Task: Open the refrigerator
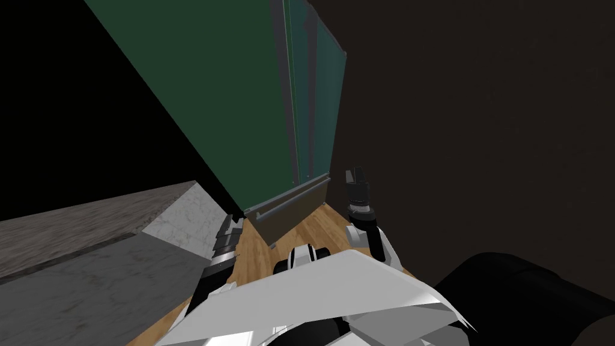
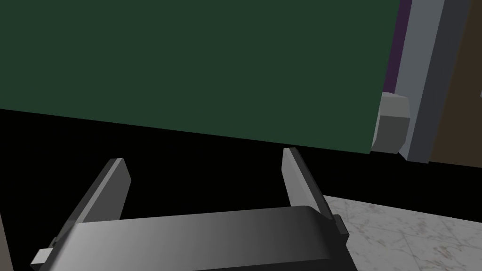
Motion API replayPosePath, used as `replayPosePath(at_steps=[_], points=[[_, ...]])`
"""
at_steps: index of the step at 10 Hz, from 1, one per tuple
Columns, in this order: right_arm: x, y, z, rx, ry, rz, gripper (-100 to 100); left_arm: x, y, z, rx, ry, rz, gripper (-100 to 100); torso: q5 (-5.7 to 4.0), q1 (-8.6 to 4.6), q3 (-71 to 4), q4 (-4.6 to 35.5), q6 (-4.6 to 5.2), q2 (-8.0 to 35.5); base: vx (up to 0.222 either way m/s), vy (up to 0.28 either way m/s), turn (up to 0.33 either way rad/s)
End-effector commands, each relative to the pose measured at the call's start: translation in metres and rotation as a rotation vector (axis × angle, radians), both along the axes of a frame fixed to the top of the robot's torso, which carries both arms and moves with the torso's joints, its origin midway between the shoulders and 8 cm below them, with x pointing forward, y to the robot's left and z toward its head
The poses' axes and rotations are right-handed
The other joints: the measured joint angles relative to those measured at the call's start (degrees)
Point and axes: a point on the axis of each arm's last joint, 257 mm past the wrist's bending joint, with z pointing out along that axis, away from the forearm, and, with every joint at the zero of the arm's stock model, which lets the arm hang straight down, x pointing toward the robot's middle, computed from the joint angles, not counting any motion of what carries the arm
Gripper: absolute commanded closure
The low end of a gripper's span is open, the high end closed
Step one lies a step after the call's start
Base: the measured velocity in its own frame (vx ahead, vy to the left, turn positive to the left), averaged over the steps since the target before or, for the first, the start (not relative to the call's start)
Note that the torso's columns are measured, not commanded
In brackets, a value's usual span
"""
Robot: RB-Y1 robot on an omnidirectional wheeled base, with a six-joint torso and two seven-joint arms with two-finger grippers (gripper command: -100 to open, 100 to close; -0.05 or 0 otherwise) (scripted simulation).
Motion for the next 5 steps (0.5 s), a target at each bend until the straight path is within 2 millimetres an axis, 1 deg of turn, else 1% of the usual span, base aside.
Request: replayPosePath(at_steps=[1, 2, 3, 5], points=[[0.0, 0.0, 0.0, 0.0, 0.0, 0.0, 0, -0.002, 0.01, -0.02, -0.006, 0.029, 0.014, -100, 0.0, 0.0, 0.0, 0.0, 0.01, 0.1, 0.062, -0.023, 0.025], [0.0, 0.0, 0.0, 0.0, 0.0, 0.0, 0, -0.003, 0.015, -0.027, -0.009, 0.033, 0.02, -100, -0.01, -0.04, 0.0, 0.0, 0.0, 0.1, 0.109, -0.042, 0.041], [0.0, 0.0, 0.0, 0.0, 0.0, 0.0, 0, -0.004, 0.017, -0.037, -0.011, 0.055, 0.025, -100, -0.02, -0.1, 0.0, 0.0, 0.01, -0.1, 0.083, -0.032, 0.018], [0.0, 0.0, 0.0, 0.0, 0.0, 0.0, 0, -0.008, 0.029, -0.056, -0.021, 0.079, 0.043, -100, 0.01, 0.02, 0.1, 0.0, 0.0, 0.1, 0.085, -0.021, 0.034]])
